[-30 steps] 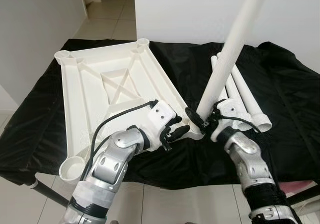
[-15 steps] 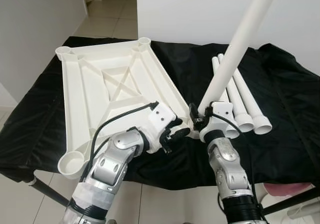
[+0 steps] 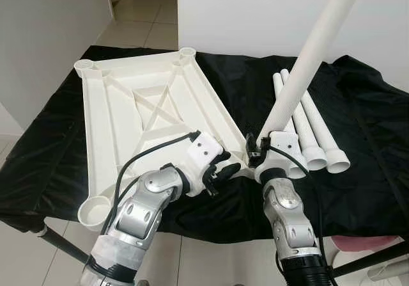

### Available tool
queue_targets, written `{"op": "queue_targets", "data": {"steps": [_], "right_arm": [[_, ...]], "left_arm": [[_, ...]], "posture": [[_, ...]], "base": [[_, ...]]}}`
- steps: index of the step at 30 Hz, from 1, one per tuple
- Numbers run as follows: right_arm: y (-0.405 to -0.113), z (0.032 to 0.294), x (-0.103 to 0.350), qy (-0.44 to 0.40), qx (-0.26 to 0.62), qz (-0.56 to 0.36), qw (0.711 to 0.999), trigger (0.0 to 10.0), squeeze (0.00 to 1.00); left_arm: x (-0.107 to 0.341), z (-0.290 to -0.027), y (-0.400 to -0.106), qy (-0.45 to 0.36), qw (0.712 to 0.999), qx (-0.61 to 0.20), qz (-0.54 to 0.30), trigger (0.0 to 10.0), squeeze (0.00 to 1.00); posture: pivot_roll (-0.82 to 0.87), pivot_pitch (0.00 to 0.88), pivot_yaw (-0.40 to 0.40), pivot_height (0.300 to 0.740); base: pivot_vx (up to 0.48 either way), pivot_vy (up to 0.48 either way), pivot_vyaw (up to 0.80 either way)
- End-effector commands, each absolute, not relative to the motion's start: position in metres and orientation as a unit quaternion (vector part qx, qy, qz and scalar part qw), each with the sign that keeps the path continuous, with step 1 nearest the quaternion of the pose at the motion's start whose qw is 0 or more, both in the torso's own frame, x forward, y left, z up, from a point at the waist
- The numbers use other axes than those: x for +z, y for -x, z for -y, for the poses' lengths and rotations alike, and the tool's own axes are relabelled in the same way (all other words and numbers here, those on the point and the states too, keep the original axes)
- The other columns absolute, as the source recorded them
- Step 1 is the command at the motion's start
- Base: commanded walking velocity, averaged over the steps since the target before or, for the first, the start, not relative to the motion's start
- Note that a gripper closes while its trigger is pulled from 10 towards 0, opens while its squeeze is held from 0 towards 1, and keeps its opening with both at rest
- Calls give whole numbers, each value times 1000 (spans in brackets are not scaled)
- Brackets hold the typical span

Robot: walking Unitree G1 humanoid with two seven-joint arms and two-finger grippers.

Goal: Building children table

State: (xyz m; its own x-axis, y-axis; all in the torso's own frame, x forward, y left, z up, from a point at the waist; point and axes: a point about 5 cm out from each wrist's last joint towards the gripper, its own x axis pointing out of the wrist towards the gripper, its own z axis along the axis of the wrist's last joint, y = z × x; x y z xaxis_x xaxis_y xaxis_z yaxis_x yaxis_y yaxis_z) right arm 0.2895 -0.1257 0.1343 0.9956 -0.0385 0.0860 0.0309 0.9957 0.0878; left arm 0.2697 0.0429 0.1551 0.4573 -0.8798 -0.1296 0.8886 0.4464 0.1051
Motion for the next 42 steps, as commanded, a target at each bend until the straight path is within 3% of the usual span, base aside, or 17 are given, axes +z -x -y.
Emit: {"op": "queue_targets", "data": {"steps": [1, 10, 11, 12, 13, 32, 34, 35, 36, 37, 38, 39, 42], "right_arm": [[-286, 125, 136, -77, -22, 52, 995, 10000, 1000], [-289, 140, 146, -60, 53, 80, 994, 10000, 1000], [-289, 144, 146, -57, 87, 77, 992, 10000, 353], [-289, 144, 146, -57, 87, 77, 992, 10000, 353], [-289, 146, 146, -51, 106, 79, 990, 10000, 0], [-300, 163, 140, 4, 265, 57, 963, 10000, 0], [-302, 162, 138, 14, 278, 50, 959, 9569, 0], [-304, 162, 136, 28, 288, 47, 956, 8824, 0], [-307, 162, 134, 38, 296, 43, 954, 3843, 0], [-309, 162, 132, 42, 303, 41, 951, 706, 0], [-309, 162, 132, 42, 303, 41, 951, 706, 0], [-311, 163, 131, 44, 305, 38, 951, 0, 0], [-313, 163, 128, 45, 307, 33, 950, 0, 0]], "left_arm": [[157, -44, -271, -85, 867, -491, -21, 10000, 0], [157, -42, -271, -81, 868, -490, -19, 10000, 0], [158, -41, -271, -77, 868, -490, -18, 10000, 0], [158, -41, -271, -77, 868, -490, -18, 10000, 0], [157, -41, -271, -77, 868, -490, -18, 10000, 0], [158, -43, -270, -80, 871, -485, -20, 10000, 0], [158, -44, -270, -80, 871, -484, -21, 10000, 0], [159, -44, -270, -80, 872, -483, -21, 10000, 0], [159, -45, -270, -82, 872, -481, -21, 10000, 0], [159, -46, -270, -83, 873, -480, -21, 10000, 0], [159, -46, -270, -83, 873, -480, -21, 10000, 0], [159, -47, -270, -84, 873, -479, -21, 10000, 0], [159, -48, -269, -85, 875, -477, -21, 10000, 0]], "posture": [[-14, 0, -49, 740], [-21, 0, -65, 740], [-27, 0, -65, 740], [-27, 0, -65, 740], [-30, 0, -67, 740], [-19, 0, -78, 740], [-10, 0, -80, 740], [-5, 0, -82, 740], [1, 0, -84, 740], [4, 0, -83, 740], [4, 0, -83, 740], [7, 0, -84, 740], [16, 0, -87, 740]], "base": [[0, 0, 0], [0, 0, 0], [0, 0, 0], [0, 0, 0], [0, 0, 0], [0, 0, 0], [0, 0, 0], [0, 0, 0], [0, 0, 0], [0, 0, 0], [0, 0, 0], [0, 0, 0], [0, 0, 0]]}}
